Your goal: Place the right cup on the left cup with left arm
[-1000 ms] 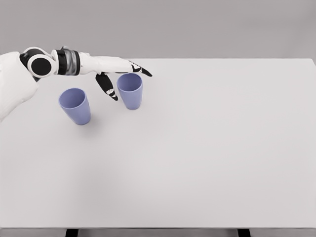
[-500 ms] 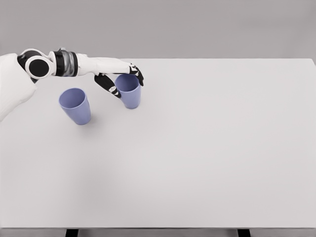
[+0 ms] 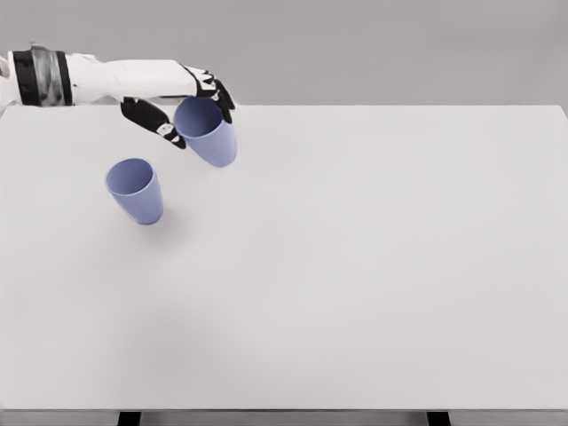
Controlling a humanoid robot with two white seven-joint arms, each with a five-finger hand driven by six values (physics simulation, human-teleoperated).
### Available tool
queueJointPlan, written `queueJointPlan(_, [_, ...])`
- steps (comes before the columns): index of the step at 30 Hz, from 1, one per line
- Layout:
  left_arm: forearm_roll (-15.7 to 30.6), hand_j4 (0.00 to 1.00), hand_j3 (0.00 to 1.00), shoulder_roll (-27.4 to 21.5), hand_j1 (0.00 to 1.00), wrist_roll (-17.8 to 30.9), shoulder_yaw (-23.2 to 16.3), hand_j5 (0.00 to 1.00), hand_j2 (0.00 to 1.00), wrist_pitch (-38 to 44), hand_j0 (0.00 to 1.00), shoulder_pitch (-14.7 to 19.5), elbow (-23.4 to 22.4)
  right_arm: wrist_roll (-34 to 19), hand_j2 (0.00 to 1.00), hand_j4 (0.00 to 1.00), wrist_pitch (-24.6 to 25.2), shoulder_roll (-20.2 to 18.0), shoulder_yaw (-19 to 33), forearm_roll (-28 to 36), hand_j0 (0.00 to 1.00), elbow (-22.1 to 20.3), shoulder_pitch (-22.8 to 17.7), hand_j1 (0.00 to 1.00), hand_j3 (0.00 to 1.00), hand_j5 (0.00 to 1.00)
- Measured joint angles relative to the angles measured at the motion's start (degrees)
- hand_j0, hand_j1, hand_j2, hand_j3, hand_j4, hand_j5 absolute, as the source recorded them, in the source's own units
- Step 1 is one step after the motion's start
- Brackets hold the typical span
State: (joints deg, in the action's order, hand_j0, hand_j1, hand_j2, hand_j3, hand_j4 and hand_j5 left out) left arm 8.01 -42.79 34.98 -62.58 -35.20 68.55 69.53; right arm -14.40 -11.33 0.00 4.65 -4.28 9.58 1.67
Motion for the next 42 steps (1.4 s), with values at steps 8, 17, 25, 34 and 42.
queueJointPlan(8, [5.1, 0.56, 0.56, -11.0, 0.56, 0.0, -0.1, 0.56, 0.56, 0.0, 0.56, 1.8, 9.4, 0.0, 1.00, 1.00, 0.0, 0.0, 0.0, 0.0, 1.00, 0.0, 0.0, 1.00, 1.00, 1.00])
queueJointPlan(17, [6.8, 0.57, 0.57, -19.9, 0.57, 0.0, -0.3, 0.57, 0.57, -0.1, 0.57, 2.1, 14.4, 0.0, 1.00, 1.00, 0.0, 0.0, 0.0, 0.0, 1.00, 0.0, 0.0, 1.00, 1.00, 1.00])
queueJointPlan(25, [7.2, 0.57, 0.57, -23.4, 0.57, 0.0, -1.2, 0.57, 0.57, 0.0, 0.57, 0.5, 15.4, 0.0, 1.00, 1.00, 0.0, 0.0, 0.0, 0.0, 1.00, 0.0, 0.0, 1.00, 1.00, 1.00])
queueJointPlan(34, [7.2, 0.57, 0.57, -24.0, 0.57, 0.0, -1.2, 0.57, 0.57, 0.0, 0.57, -0.5, 14.8, 0.0, 1.00, 1.00, 0.0, 0.0, 0.0, 0.0, 1.00, 0.0, 0.0, 1.00, 1.00, 1.00])
queueJointPlan(42, [6.9, 0.57, 0.57, -22.7, 0.57, 0.0, -1.2, 0.57, 0.57, 0.0, 0.57, -1.3, 12.8, 0.0, 1.00, 1.00, 0.0, 0.0, 0.0, 0.0, 1.00, 0.0, 0.0, 1.00, 1.00, 1.00])
